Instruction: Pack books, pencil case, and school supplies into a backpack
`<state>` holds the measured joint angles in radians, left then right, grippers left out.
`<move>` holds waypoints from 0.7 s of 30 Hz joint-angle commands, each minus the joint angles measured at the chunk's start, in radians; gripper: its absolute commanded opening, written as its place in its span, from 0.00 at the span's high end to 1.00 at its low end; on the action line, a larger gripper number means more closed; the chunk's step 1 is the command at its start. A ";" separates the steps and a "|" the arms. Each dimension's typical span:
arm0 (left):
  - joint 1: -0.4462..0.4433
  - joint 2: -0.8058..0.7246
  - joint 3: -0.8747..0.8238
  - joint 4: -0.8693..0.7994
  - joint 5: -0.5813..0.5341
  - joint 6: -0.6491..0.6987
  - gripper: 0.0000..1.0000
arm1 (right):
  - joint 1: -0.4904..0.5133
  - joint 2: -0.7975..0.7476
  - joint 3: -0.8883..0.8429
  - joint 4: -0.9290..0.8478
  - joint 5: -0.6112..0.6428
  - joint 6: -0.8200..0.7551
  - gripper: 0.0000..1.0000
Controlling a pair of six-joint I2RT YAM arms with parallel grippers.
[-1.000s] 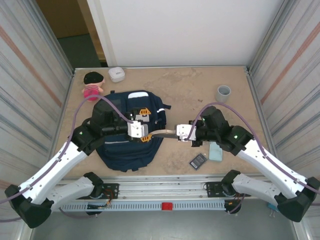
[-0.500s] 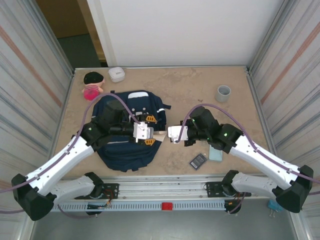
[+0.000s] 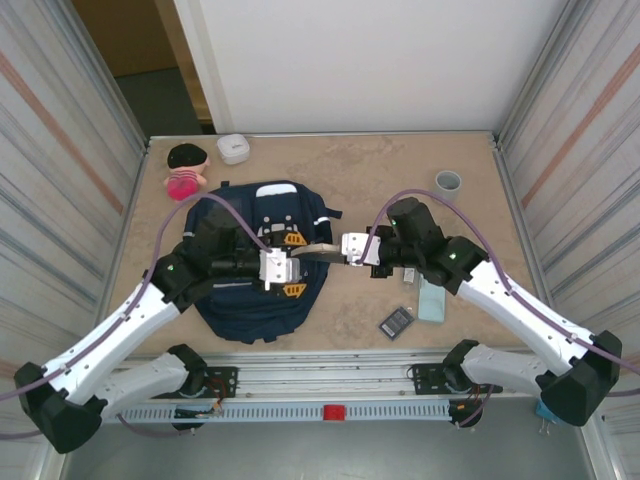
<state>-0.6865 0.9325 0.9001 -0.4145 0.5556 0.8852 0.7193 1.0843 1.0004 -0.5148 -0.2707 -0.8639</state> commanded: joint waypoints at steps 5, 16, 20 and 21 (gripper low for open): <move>0.006 0.024 -0.040 0.110 -0.014 -0.079 0.18 | 0.011 -0.004 0.063 -0.006 -0.120 0.031 1.00; 0.035 0.142 0.036 0.159 0.208 -0.212 0.86 | -0.016 -0.021 0.077 0.008 -0.146 0.105 0.81; 0.157 0.131 0.015 0.289 0.411 -0.416 0.98 | -0.184 -0.102 0.007 0.129 -0.327 0.301 0.45; 0.178 0.129 0.007 0.341 0.446 -0.474 0.99 | -0.245 -0.136 -0.023 0.174 -0.412 0.366 0.38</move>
<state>-0.5621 1.0863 0.8974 -0.2230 0.8108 0.5941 0.5804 1.0302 1.0161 -0.4614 -0.5011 -0.6846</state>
